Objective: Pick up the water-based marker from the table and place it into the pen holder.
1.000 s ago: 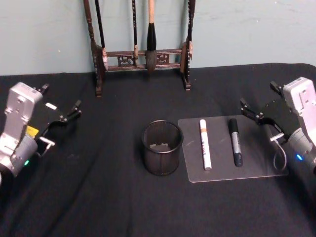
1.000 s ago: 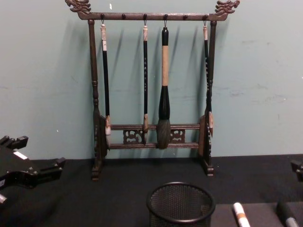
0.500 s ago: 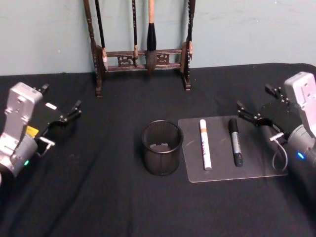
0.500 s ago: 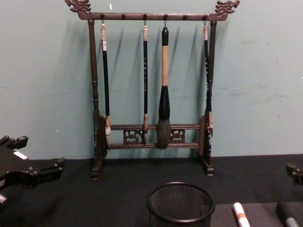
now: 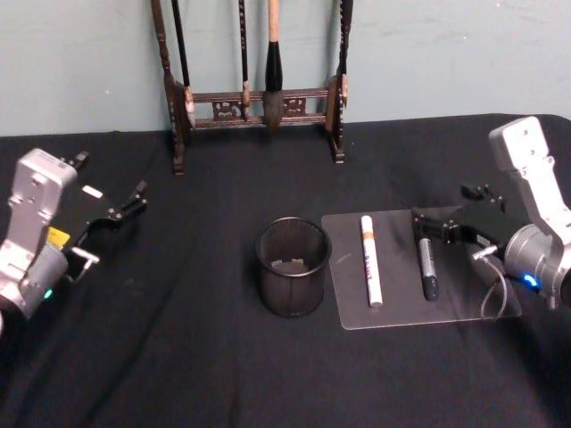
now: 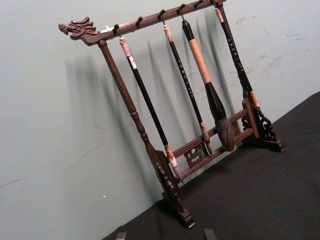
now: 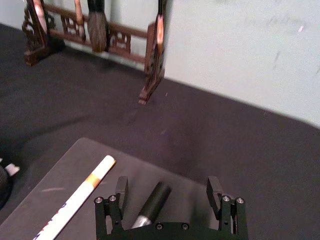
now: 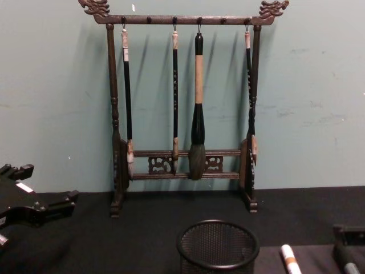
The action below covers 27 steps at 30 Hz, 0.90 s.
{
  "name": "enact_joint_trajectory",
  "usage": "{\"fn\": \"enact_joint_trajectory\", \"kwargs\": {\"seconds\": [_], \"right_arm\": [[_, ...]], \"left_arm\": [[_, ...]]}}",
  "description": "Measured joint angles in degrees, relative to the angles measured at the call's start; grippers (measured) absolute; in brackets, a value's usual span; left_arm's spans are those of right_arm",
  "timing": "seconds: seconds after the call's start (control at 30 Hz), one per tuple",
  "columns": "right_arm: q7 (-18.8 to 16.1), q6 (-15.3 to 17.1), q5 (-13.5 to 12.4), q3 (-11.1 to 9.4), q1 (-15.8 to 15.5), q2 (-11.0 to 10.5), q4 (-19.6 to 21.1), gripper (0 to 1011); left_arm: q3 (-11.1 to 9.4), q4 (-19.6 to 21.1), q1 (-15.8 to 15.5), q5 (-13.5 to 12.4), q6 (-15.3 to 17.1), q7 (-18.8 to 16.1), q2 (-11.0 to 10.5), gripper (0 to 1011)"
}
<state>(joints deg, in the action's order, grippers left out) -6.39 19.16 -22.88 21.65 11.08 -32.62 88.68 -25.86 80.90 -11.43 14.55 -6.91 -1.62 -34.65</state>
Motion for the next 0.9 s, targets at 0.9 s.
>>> {"fn": "enact_joint_trajectory", "kwargs": {"seconds": [0.9], "right_arm": [[1.2,13.3,1.1,-1.2,0.3,5.5,-0.3,1002]], "left_arm": [[0.0,0.0,0.0,0.0,0.0,0.0,0.0,1001]]}}
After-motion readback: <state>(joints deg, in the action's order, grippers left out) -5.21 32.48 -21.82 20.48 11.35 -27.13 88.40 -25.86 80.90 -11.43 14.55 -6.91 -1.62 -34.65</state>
